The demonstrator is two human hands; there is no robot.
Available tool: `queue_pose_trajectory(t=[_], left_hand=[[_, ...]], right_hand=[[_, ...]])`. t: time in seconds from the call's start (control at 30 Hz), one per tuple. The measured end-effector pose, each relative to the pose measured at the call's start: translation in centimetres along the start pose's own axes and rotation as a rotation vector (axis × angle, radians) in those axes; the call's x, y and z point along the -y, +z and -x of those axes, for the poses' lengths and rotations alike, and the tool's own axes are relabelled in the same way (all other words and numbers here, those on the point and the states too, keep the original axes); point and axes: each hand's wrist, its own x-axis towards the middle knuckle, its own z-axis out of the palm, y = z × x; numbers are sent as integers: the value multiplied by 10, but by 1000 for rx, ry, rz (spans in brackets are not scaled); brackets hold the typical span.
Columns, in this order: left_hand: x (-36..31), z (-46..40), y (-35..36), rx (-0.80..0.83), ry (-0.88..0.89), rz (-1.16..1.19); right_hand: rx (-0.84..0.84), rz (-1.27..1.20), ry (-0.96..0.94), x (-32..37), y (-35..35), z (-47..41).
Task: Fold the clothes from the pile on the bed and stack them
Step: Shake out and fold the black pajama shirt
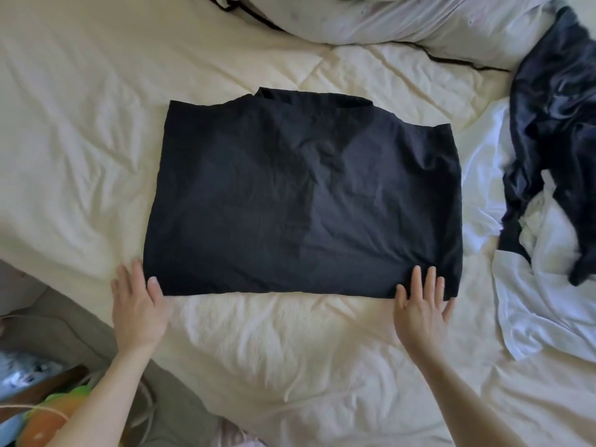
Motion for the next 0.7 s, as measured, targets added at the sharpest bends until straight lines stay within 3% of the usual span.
queue_pose_trajectory(t=[0.1,0.23,0.4,0.53,0.7], left_hand=[[-3,13,-5,-92,-201,357],[-12,31,-4,-17,-572,706],[-19,21,-9,37,-849,1154],[-19,10,-18,40,-946,1313],[-18,9,-22,45,-908,1390]], right_hand=[[-27,-79,16,23,-4,12],[-44,21,-368,64,8,45],[16,152,-674,108,24,69],[161,232,-651,117,34,64],[202,237,-656,118,34,56]])
